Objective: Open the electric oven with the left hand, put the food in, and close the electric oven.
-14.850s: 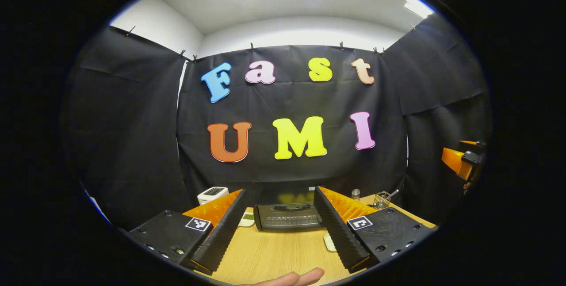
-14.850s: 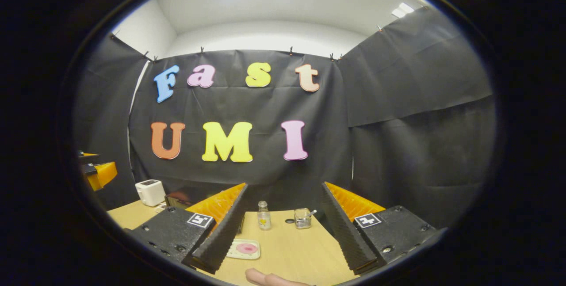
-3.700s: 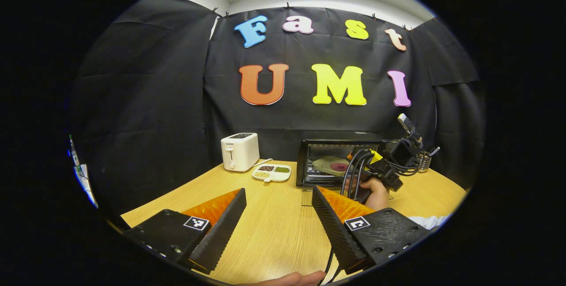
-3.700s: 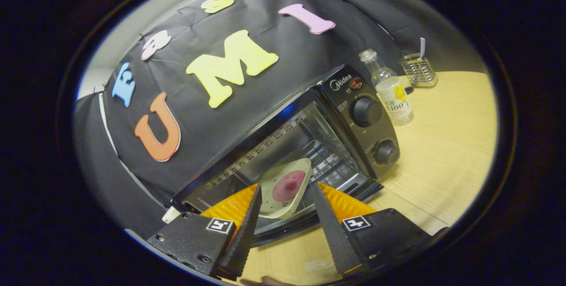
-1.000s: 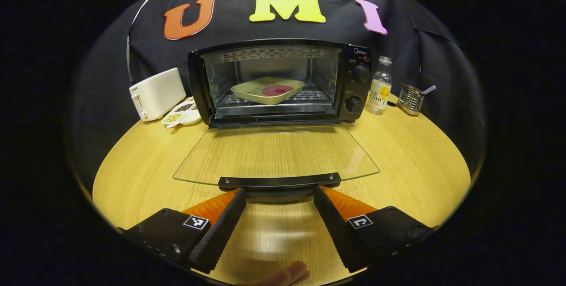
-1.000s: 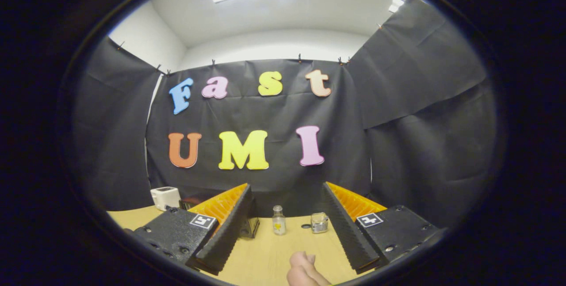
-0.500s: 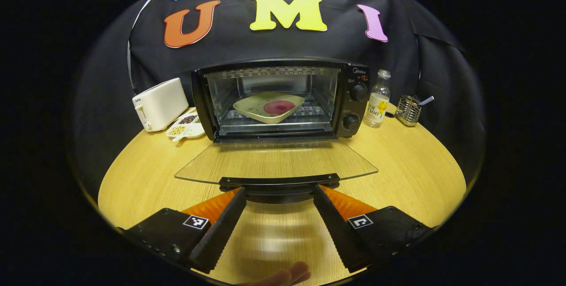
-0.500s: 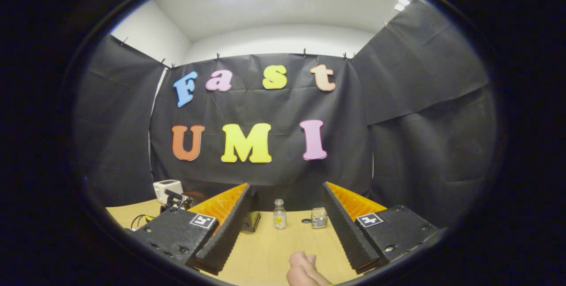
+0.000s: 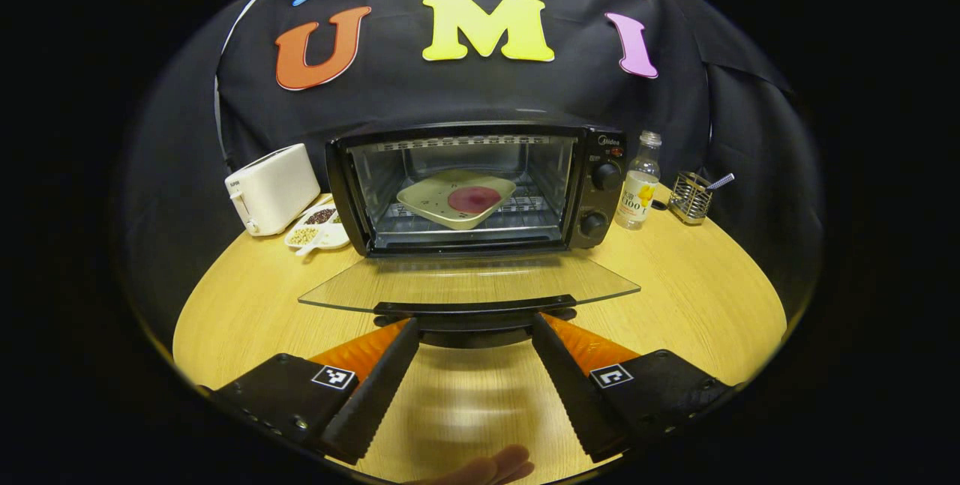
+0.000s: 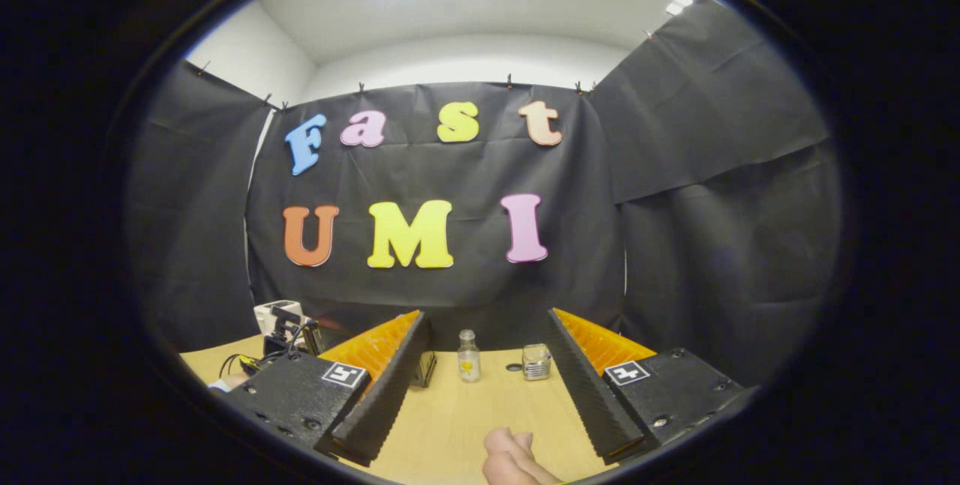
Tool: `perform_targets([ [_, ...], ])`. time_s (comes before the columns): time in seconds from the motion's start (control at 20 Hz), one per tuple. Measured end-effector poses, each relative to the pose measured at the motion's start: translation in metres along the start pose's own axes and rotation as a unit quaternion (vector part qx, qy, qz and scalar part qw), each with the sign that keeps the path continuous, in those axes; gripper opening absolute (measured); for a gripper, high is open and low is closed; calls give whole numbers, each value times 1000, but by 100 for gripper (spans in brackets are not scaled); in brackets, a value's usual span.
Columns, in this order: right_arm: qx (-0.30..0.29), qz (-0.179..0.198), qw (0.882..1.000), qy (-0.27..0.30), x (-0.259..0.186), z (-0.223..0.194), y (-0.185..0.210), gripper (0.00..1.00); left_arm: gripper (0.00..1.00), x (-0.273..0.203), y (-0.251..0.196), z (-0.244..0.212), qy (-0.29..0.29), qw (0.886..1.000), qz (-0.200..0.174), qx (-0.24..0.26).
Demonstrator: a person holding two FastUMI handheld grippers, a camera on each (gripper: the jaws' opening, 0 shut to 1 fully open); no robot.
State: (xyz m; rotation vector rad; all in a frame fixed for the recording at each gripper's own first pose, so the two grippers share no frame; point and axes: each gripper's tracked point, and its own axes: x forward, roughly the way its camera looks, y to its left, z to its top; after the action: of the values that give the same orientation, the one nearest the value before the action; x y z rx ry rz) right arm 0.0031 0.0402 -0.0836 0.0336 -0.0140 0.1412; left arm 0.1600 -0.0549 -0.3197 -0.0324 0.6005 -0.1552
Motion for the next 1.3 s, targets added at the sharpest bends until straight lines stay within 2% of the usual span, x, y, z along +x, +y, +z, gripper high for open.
perform_targets([
  [0.05,2,-1,1000,5,-2,-1,-1,96,98,-1,0,6,-6,1000,0,2],
  [0.1,4,-3,1000,9,-3,-2,-1,100,98,-1,1,11,-12,1000,0,3],
  [0.15,6,-5,1000,12,-5,-3,-3,100,98,-1,1,16,-18,1000,0,2],
  [0.2,8,-10,1000,17,-5,-5,-6,96,98,-1,3,19,-20,1000,-2,0],
  [0.25,10,-16,1000,23,-8,-6,-8,100,98,-1,4,22,-20,1000,-5,-5],
  [0.3,15,-18,999,27,-10,-8,-8,96,98,-1,6,27,-23,1000,-8,-11],
  [0.55,21,-11,998,62,-23,-17,-4,96,98,1,14,58,-63,997,-21,-40],
  [0.8,20,-22,997,71,-38,-32,-4,96,98,12,28,95,-111,992,-4,-53],
  [0.85,22,-21,997,70,-42,-33,-3,100,89,16,28,101,-115,992,-1,-58],
  [0.9,27,-18,997,68,-43,-33,-5,96,98,16,28,104,-113,992,2,-62],
  [0.95,34,-17,997,62,-44,-32,-7,96,89,15,27,109,-113,992,3,-62],
  [1.0,38,-19,997,60,-41,-34,-9,96,97,12,29,110,-113,992,9,-63],
  [1.2,44,-23,997,57,-44,-37,-16,96,96,-20,26,118,-120,991,20,-47],
  [1.3,46,-32,997,60,-46,-36,-23,96,95,-42,20,120,-129,991,14,-35],
])
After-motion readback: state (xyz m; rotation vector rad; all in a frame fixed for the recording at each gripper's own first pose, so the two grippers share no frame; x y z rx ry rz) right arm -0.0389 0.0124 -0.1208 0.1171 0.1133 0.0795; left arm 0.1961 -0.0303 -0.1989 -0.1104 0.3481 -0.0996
